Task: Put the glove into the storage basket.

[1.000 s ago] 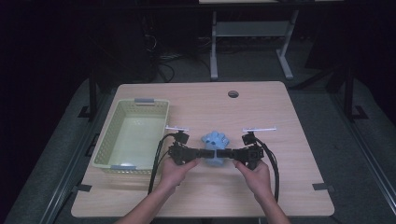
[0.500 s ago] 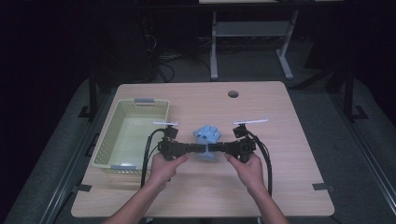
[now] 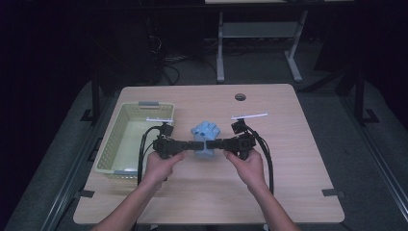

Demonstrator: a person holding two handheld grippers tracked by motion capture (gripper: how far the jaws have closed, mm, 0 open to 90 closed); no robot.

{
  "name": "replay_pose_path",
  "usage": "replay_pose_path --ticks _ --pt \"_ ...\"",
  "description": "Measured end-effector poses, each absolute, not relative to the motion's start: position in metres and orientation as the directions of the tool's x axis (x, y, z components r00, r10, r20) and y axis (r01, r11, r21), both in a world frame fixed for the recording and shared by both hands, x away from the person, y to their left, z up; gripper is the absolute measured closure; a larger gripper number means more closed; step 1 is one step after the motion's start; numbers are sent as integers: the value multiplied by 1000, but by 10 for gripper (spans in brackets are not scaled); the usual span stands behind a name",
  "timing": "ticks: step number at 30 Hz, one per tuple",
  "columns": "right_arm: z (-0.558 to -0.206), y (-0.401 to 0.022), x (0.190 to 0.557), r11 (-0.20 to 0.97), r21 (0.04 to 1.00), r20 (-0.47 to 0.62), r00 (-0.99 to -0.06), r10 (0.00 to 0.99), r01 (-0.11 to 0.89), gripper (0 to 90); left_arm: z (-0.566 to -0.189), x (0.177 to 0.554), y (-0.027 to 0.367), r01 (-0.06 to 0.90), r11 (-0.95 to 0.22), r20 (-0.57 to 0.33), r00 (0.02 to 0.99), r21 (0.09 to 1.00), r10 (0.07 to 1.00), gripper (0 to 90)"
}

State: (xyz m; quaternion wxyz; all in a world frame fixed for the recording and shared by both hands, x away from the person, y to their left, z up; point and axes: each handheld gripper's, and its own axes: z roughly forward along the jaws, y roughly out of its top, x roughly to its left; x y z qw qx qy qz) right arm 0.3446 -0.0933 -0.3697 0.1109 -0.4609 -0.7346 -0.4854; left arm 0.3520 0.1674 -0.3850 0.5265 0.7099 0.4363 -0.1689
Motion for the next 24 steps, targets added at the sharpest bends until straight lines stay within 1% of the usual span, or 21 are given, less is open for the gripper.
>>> replay_pose_path --ticks 24 --pt "-351 -47 363 155 639 594 -611 523 753 744 -368 355 217 790 -1 -705 548 613 450 718"
